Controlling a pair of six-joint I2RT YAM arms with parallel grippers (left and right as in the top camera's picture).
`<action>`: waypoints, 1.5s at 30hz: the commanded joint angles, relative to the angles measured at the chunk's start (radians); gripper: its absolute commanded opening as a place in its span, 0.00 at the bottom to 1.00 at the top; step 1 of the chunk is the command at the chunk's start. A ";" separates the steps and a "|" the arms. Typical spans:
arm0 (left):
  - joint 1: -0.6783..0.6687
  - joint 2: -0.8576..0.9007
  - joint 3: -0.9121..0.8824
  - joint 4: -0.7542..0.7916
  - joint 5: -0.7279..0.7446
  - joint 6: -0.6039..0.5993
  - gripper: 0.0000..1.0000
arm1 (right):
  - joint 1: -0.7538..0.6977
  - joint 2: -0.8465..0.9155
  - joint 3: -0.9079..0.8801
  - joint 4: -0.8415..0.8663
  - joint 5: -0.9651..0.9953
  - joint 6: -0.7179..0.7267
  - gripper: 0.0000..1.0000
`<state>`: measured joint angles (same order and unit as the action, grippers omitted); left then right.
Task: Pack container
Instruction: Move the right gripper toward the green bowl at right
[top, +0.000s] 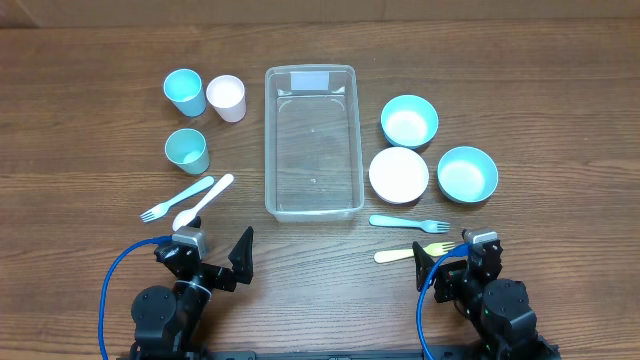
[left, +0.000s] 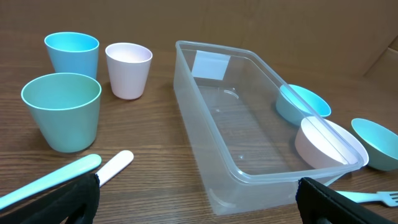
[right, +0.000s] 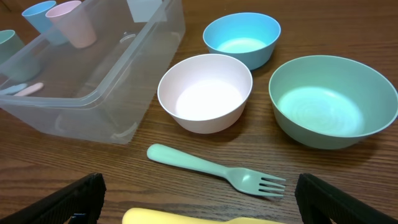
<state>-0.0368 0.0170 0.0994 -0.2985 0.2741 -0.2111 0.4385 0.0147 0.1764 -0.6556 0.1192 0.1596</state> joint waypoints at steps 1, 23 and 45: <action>0.004 -0.006 -0.008 0.006 0.014 -0.014 1.00 | -0.001 -0.011 -0.017 0.000 0.008 -0.002 1.00; 0.004 -0.006 -0.008 0.006 0.014 -0.014 1.00 | -0.001 -0.011 -0.017 0.000 0.008 -0.002 1.00; 0.004 -0.006 -0.008 0.006 0.014 -0.014 1.00 | -0.001 -0.011 -0.016 -0.006 0.018 -0.003 1.00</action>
<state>-0.0368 0.0170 0.0994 -0.2985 0.2741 -0.2111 0.4385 0.0147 0.1764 -0.6579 0.1200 0.1600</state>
